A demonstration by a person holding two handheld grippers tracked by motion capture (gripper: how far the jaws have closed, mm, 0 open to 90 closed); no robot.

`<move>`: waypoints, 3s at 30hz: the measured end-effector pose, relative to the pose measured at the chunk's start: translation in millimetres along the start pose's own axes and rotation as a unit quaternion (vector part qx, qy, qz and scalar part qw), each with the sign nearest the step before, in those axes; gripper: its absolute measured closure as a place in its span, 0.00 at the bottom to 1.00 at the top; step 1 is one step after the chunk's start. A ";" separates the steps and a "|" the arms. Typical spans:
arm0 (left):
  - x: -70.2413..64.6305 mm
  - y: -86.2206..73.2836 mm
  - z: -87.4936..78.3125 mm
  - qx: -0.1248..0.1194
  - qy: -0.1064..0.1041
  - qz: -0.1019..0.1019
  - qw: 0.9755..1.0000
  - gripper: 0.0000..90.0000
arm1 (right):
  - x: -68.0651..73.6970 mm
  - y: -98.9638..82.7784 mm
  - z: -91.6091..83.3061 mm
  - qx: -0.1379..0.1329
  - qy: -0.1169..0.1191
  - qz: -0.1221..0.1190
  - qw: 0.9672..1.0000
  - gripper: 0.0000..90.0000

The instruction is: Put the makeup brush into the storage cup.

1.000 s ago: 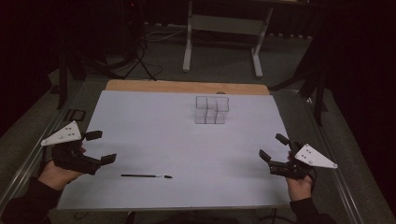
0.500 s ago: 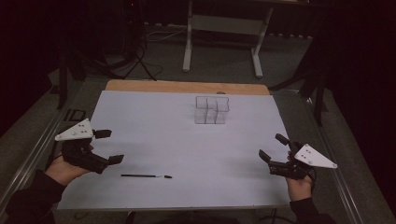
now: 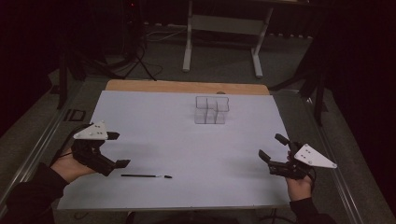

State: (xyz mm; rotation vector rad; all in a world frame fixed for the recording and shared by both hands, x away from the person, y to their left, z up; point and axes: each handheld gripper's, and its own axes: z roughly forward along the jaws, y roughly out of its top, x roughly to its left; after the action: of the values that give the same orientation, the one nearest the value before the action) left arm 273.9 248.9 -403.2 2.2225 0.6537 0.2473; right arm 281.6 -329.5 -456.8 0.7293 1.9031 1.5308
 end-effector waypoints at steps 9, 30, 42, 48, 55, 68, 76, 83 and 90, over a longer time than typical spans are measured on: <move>-5.9 6.0 15.2 0.049 -0.013 0.030 0.998 0.00 | 0.2 -0.1 0.1 0.000 0.000 0.000 1.000 0.15; -15.5 15.8 50.4 0.131 -0.051 0.074 0.987 0.01 | 0.7 0.2 0.8 0.002 0.005 -0.001 1.000 0.15; -20.4 20.9 68.8 0.160 -0.067 0.103 0.980 0.05 | 0.6 0.6 0.4 0.000 0.006 -0.002 1.000 0.15; -22.2 22.3 77.7 0.168 -0.082 0.113 0.976 0.10 | 0.8 0.7 0.2 0.000 0.006 -0.003 1.000 0.15; -23.9 21.0 86.8 0.185 -0.095 0.129 0.970 0.19 | 1.0 0.6 0.5 0.000 0.007 -0.003 1.000 0.15; -24.9 12.9 104.6 0.207 -0.104 0.145 0.962 0.45 | 1.2 0.6 0.7 0.001 0.007 -0.005 1.000 0.15; -26.7 6.3 115.2 0.226 -0.107 0.152 0.956 0.57 | 1.5 0.5 1.0 0.001 0.008 -0.005 1.000 0.15; -25.8 3.5 123.3 0.237 -0.101 0.148 0.955 0.69 | 1.5 0.5 1.1 0.001 0.009 -0.005 1.000 0.15; -27.0 0.2 131.9 0.256 -0.095 0.159 0.949 0.77 | 1.5 0.8 0.8 0.000 0.010 -0.005 1.000 0.15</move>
State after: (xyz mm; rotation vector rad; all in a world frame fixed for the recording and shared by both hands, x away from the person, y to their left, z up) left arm 300.5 149.9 -490.5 2.8087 0.2640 0.0185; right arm 281.2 -327.8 -456.2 0.7053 1.9194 1.5363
